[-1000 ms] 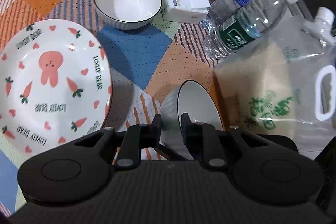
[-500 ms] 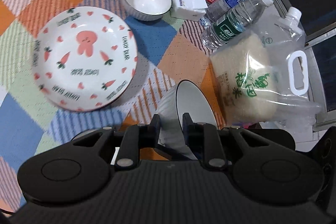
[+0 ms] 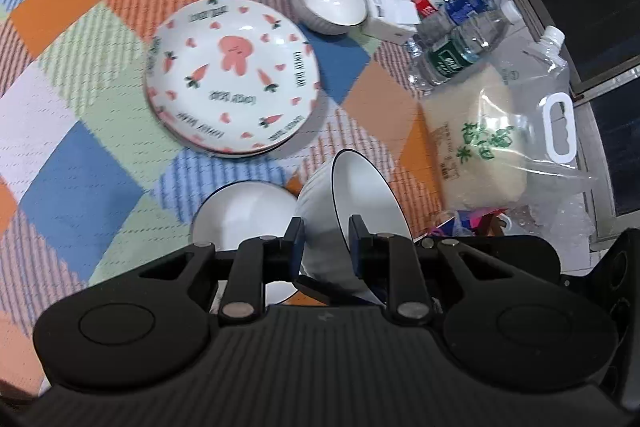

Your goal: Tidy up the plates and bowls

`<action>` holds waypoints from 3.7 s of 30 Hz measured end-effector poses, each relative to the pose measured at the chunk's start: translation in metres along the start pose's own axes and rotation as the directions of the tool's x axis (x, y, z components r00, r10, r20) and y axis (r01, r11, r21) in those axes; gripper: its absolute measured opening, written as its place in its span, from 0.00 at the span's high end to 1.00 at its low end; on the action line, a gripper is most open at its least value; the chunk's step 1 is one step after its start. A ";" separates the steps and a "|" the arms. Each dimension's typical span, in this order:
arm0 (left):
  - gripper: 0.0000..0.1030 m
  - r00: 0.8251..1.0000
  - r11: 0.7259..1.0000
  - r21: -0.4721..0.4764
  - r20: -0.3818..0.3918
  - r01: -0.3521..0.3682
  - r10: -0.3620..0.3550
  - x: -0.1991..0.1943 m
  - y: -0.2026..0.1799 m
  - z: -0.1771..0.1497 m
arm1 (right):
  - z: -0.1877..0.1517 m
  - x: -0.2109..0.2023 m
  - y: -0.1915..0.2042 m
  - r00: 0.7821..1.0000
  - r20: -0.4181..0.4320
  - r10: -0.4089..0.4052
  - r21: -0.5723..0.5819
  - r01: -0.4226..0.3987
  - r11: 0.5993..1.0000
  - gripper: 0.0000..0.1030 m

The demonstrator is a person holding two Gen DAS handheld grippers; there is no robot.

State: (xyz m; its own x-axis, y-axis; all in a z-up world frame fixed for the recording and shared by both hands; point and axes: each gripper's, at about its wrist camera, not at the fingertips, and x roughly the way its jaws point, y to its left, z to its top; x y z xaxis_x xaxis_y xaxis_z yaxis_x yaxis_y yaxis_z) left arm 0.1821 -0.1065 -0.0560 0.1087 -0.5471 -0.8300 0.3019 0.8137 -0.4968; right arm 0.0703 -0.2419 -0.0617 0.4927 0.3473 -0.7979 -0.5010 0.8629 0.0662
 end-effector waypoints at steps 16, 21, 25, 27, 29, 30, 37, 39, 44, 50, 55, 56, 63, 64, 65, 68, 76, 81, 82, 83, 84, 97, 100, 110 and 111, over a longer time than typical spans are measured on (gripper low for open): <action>0.80 1.000 0.998 -0.057 -0.023 -0.016 0.015 0.020 0.055 -0.024 | -0.008 0.044 0.032 0.997 -0.069 0.040 -0.073 -0.045 0.996 0.90; 0.81 0.999 0.998 -0.029 -0.018 -0.050 0.049 0.027 0.058 -0.026 | -0.011 0.057 0.038 0.997 -0.076 0.019 -0.112 -0.027 0.993 0.90; 0.82 0.997 0.997 -0.001 -0.003 -0.081 0.081 0.031 0.059 -0.027 | -0.013 0.065 0.040 0.998 -0.065 0.009 -0.122 -0.017 0.992 0.91; 0.82 0.995 0.995 0.011 -0.003 -0.104 0.104 0.034 0.060 -0.029 | -0.014 0.070 0.042 0.998 -0.065 0.007 -0.128 -0.016 0.992 0.91; 0.82 0.992 0.992 0.026 -0.006 -0.123 0.123 0.038 0.061 -0.031 | -0.016 0.076 0.041 0.998 -0.067 0.016 -0.135 -0.025 0.990 0.91; 0.82 0.991 0.991 0.028 -0.009 -0.133 0.133 0.040 0.062 -0.032 | -0.017 0.079 0.041 0.997 -0.069 0.021 -0.134 -0.030 0.991 0.93; 0.83 0.990 0.989 0.032 -0.013 -0.143 0.143 0.046 0.067 -0.034 | -0.021 0.085 0.041 0.997 -0.067 0.036 -0.119 -0.044 0.992 0.92; 0.84 0.989 0.988 0.036 -0.012 -0.149 0.150 0.047 0.066 -0.035 | -0.021 0.085 0.041 0.998 -0.066 0.024 -0.114 -0.031 0.993 0.88; 0.85 0.987 0.986 0.050 0.000 -0.160 0.160 0.049 0.065 -0.037 | -0.022 0.076 0.039 0.998 -0.064 -0.011 -0.112 0.004 0.994 0.68; 0.85 0.987 0.979 0.121 0.025 -0.163 0.161 0.051 0.064 -0.040 | -0.026 0.049 0.024 0.999 -0.047 -0.002 -0.071 -0.001 0.997 0.50; 0.86 0.991 0.974 0.189 0.065 -0.123 0.113 0.050 0.070 -0.045 | -0.038 0.033 0.019 1.000 -0.025 -0.010 -0.062 0.009 0.998 0.46; 0.85 0.992 0.971 0.208 0.075 -0.116 0.102 0.050 0.070 -0.047 | -0.041 0.033 0.018 1.000 -0.025 -0.016 -0.060 0.015 0.998 0.45; 0.84 0.994 0.975 0.199 0.065 -0.102 0.091 0.051 0.072 -0.045 | -0.053 0.031 0.012 0.999 -0.020 -0.034 -0.004 0.034 0.999 0.40; 0.84 0.994 0.977 0.190 0.062 -0.101 0.091 0.049 0.071 -0.044 | -0.053 0.030 0.012 0.999 -0.019 -0.037 -0.006 0.037 0.999 0.40; 0.84 0.994 0.977 0.186 0.059 -0.107 0.097 0.045 0.069 -0.042 | -0.052 0.027 0.012 0.999 -0.016 -0.044 -0.012 0.044 0.999 0.40; 0.82 0.992 0.971 0.208 0.058 -0.120 0.110 0.031 0.058 -0.039 | -0.048 0.015 0.009 0.996 -0.004 -0.088 -0.037 0.088 0.995 0.40; 0.81 0.989 0.951 0.272 0.062 -0.145 0.133 -0.006 0.029 -0.032 | -0.030 -0.030 -0.018 0.991 0.038 -0.127 0.002 0.127 0.992 0.40; 0.80 0.986 0.941 0.296 0.081 -0.164 0.147 -0.024 0.015 -0.022 | -0.019 -0.048 -0.031 0.988 0.056 -0.145 0.020 0.144 0.989 0.40; 0.80 0.985 0.940 0.297 0.086 -0.167 0.148 -0.027 0.012 -0.019 | -0.016 -0.051 -0.034 0.987 0.056 -0.148 0.022 0.147 0.989 0.40; 0.79 0.985 0.939 0.299 0.089 -0.169 0.149 -0.030 0.010 -0.016 | -0.014 -0.052 -0.037 0.987 0.056 -0.151 0.024 0.150 0.988 0.40; 0.79 0.984 0.939 0.300 0.093 -0.171 0.149 -0.031 0.008 -0.012 | -0.012 -0.054 -0.040 0.986 0.056 -0.156 0.027 0.154 0.988 0.40; 0.75 0.965 0.930 0.293 0.205 -0.221 0.165 -0.046 -0.027 0.067 | 0.054 -0.059 -0.121 0.976 -0.010 -0.217 0.137 0.217 0.967 0.39; 0.73 0.959 0.933 0.290 0.241 -0.215 0.147 -0.036 -0.034 0.089 | 0.064 -0.048 -0.154 0.979 -0.026 -0.204 0.275 0.203 0.940 0.39; 0.61 0.949 0.961 0.198 0.287 -0.192 0.130 0.034 -0.025 0.151 | 0.066 0.015 -0.229 0.976 -0.035 -0.216 0.577 0.196 0.793 0.39; 0.60 0.948 0.962 0.191 0.289 -0.194 0.134 0.043 -0.023 0.156 | 0.065 0.022 -0.235 0.975 -0.033 -0.219 0.594 0.195 0.781 0.39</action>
State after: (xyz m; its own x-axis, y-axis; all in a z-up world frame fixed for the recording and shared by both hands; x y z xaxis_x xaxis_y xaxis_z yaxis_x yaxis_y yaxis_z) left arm 0.3279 -0.1800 -0.0407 0.4175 -0.4666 -0.7798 0.4503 0.8516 -0.2684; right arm 0.2456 -0.4133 -0.0560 0.5664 0.1377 -0.8125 0.1274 0.9594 0.2515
